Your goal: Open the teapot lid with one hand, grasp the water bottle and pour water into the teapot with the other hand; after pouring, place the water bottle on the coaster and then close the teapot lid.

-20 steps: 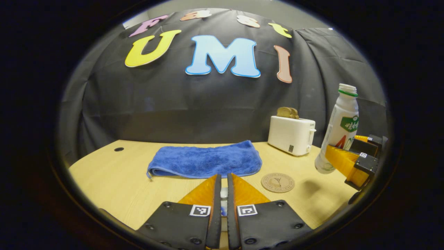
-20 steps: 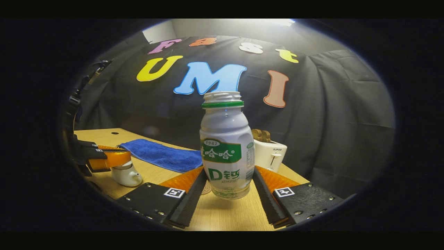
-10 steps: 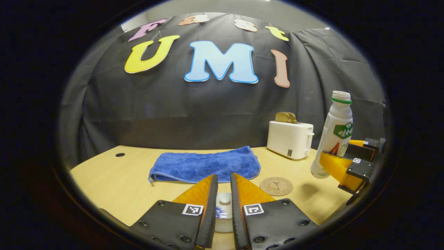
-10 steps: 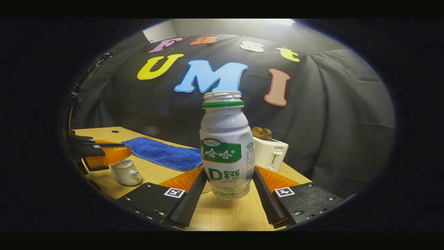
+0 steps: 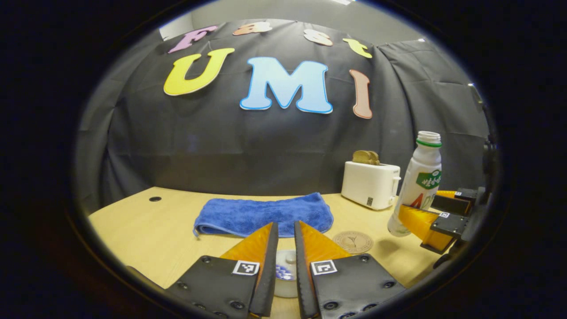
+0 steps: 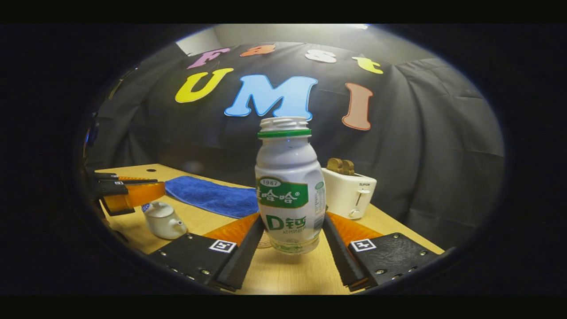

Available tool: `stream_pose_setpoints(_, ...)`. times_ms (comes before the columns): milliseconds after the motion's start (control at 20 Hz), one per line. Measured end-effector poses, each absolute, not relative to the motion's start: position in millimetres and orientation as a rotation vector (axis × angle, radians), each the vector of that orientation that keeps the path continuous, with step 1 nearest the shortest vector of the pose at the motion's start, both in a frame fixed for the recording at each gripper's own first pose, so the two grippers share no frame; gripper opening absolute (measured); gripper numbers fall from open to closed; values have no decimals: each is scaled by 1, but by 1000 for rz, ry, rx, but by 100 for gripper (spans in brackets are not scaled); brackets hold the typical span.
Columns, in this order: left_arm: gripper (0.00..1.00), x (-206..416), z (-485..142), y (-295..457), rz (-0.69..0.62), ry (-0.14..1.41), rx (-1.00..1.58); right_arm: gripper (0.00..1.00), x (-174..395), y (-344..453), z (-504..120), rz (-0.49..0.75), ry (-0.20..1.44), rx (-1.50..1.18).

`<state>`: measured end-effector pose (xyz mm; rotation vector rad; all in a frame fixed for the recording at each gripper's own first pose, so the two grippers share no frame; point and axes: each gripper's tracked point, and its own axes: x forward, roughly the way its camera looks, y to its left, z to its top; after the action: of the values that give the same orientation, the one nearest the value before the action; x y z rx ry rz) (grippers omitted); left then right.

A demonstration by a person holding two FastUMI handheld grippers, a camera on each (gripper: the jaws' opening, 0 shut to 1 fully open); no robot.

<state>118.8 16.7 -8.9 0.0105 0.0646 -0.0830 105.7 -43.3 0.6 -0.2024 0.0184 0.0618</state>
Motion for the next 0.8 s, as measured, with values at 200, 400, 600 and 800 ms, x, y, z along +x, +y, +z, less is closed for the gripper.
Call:
stream_pose_setpoints(200,31,117,-4,22,-78,51,-11,79,120,-31,9,98,34,-172)
stream_pose_setpoints(400,31,116,-2,25,-72,47,-17,79,138,-19,17,111,38,-146)
stream_pose_setpoints(600,31,115,0,27,-68,40,-21,78,153,-9,11,115,51,-117)
stream_pose_setpoints(800,31,116,1,29,-66,43,-24,78,165,-5,-7,119,88,-82)
